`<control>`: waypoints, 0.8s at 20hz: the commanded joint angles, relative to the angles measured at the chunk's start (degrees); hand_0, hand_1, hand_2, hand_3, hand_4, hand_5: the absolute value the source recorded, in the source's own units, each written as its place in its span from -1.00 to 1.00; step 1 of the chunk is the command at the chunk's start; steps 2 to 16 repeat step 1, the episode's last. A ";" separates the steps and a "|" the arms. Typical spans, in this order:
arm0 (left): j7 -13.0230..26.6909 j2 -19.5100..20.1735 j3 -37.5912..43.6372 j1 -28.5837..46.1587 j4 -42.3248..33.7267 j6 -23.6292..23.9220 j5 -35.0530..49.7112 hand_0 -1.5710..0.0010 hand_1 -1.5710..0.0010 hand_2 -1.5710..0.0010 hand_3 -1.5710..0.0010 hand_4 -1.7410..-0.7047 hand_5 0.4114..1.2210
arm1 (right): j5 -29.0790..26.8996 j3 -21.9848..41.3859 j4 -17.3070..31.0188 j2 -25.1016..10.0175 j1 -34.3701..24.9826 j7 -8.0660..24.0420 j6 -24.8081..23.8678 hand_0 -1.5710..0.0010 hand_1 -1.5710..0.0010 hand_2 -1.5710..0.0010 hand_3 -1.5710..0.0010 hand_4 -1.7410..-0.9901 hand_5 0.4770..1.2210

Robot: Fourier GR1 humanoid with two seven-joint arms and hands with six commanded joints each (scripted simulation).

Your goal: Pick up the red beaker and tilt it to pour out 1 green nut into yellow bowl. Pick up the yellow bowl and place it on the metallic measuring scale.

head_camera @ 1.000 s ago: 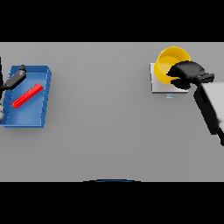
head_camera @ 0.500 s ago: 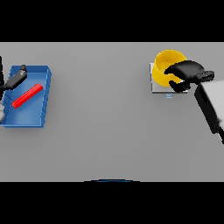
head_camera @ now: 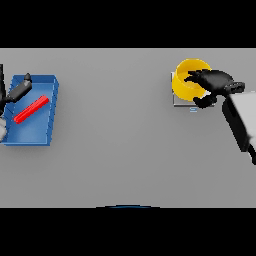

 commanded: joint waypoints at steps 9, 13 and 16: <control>0.40 -0.09 0.08 -0.20 -0.01 -0.13 0.18 1.00 1.00 1.00 1.00 0.96 -0.37 | -0.34 -0.13 -0.45 -0.09 0.39 0.20 0.61 0.97 0.97 0.97 0.81 -0.30 -0.30; 0.40 -0.09 0.08 -0.20 -0.01 -0.13 0.18 1.00 1.00 1.00 1.00 0.96 -0.37 | -0.34 -0.13 -0.45 -0.09 0.39 0.20 0.61 0.97 0.97 0.97 0.81 -0.30 -0.30; 0.40 -0.09 0.08 -0.20 -0.01 -0.13 0.18 1.00 1.00 1.00 1.00 0.96 -0.37 | -0.34 -0.13 -0.45 -0.09 0.39 0.20 0.61 0.97 0.97 0.97 0.81 -0.30 -0.30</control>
